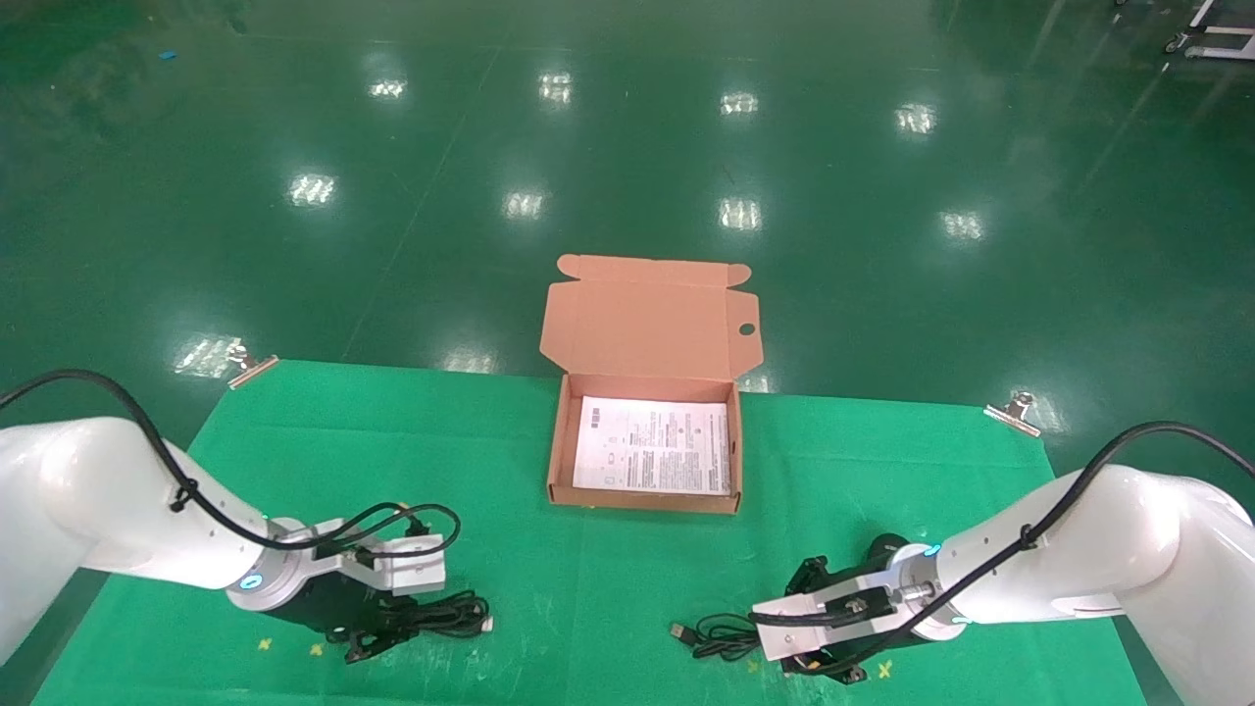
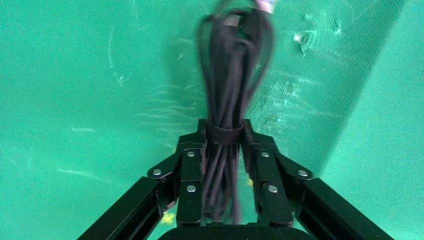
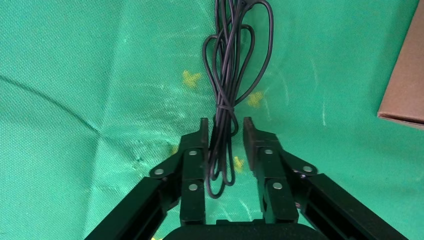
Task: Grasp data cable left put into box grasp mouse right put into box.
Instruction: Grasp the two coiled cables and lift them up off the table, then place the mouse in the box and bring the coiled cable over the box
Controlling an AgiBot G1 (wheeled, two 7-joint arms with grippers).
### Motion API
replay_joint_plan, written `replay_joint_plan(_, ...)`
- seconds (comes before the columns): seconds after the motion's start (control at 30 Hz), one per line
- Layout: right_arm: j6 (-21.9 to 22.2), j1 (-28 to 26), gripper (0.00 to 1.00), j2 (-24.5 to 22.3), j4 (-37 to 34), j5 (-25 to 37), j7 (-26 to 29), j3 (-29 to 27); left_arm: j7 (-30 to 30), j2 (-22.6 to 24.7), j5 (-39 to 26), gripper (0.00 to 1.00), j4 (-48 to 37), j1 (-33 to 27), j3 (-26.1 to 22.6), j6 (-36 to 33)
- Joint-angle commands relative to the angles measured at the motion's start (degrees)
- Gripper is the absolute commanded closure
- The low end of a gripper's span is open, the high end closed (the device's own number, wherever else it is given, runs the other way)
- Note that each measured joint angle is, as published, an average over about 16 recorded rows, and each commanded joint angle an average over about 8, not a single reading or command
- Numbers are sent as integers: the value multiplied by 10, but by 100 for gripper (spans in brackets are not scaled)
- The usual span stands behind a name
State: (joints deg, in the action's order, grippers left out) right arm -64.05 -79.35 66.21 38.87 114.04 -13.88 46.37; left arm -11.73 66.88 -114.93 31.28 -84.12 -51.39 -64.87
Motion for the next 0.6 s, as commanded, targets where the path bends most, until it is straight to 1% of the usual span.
replay_joint_plan(0.03, 0, 0, 100, 0, 0, 0, 0, 0, 0, 0, 0, 100, 0, 0, 0, 0)
replay_joint_plan(0.37, 4, -1, 100, -5, 2, -1, 4, -3, 3, -1, 0, 100, 4, -1, 0, -1)
replay_joint_plan(0.47, 9, -4, 100, -14, 6, 0, 18, -8, 11, -8, 3, 100, 18, -3, 1, -6)
replay_joint_plan(0.6, 11, -13, 100, -38, 24, -1, 57, -20, 17, -27, 8, 100, 55, -10, 4, -21)
